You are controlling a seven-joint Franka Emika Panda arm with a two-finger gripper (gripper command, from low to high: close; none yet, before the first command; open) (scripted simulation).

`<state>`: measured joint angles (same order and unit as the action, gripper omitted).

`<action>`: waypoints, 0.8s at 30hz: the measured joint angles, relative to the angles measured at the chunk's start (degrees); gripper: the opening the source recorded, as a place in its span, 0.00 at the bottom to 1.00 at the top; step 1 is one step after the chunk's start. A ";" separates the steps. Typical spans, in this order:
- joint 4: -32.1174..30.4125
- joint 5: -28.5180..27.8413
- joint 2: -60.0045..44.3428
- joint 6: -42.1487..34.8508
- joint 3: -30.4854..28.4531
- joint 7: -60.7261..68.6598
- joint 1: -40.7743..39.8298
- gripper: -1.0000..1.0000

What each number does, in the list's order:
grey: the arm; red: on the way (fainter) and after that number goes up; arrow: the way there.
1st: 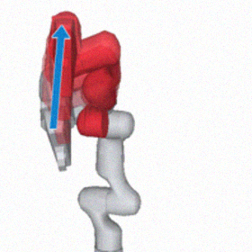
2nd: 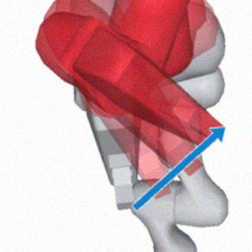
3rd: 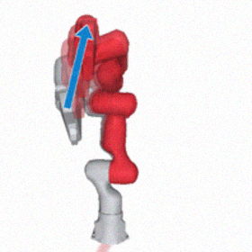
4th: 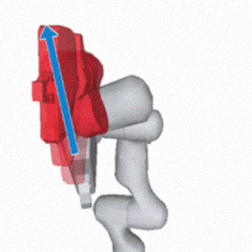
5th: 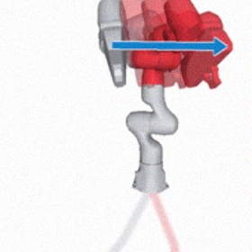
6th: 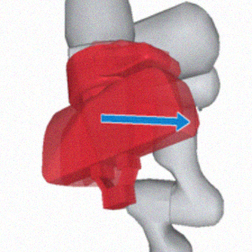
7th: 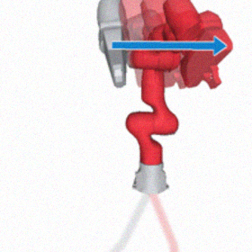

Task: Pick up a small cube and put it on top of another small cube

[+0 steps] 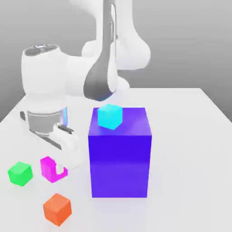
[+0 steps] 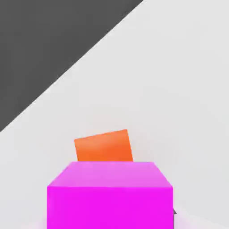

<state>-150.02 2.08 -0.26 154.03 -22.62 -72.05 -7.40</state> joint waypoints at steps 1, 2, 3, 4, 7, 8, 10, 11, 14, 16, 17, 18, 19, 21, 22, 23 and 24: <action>0.09 -0.22 0.01 -0.49 -1.04 -2.35 -2.22 0.00; 0.10 -0.43 0.02 -0.99 -2.22 -4.67 -4.34 0.00; -0.18 -0.68 -0.14 -1.42 -3.37 -7.12 -6.54 0.00; -0.23 -0.39 -0.86 -1.59 -4.55 -9.29 -8.88 0.00; -0.01 1.91 -3.50 -0.02 -4.23 -9.81 -10.47 0.00; 0.09 2.98 -4.51 0.77 -3.90 -9.19 -10.52 0.00; 0.25 5.37 -6.67 2.51 -2.86 -7.59 -11.14 0.00; 0.32 6.68 -7.83 3.42 -2.28 -6.65 -11.48 0.00; 0.47 11.10 -11.51 6.28 0.34 -3.48 -13.31 0.00; 0.50 12.32 -12.54 7.07 1.18 -2.61 -13.92 1.00; 0.50 12.32 -12.54 7.07 1.18 -2.61 -13.92 1.00; 0.50 12.32 -12.54 7.07 1.18 -2.61 -13.92 1.00; 0.50 12.32 -12.54 7.07 1.18 -2.61 -13.92 1.00; 0.51 12.95 -13.05 7.43 1.58 -2.15 -14.22 1.00; 0.50 12.43 -12.65 7.12 1.28 -2.52 -14.02 1.00; 0.48 11.39 -11.80 6.47 0.66 -3.27 -13.58 1.00; 0.45 10.08 -10.75 5.66 -0.04 -4.21 -13.12 1.00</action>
<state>-149.57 12.16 -11.01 159.69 -22.66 -76.26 -20.52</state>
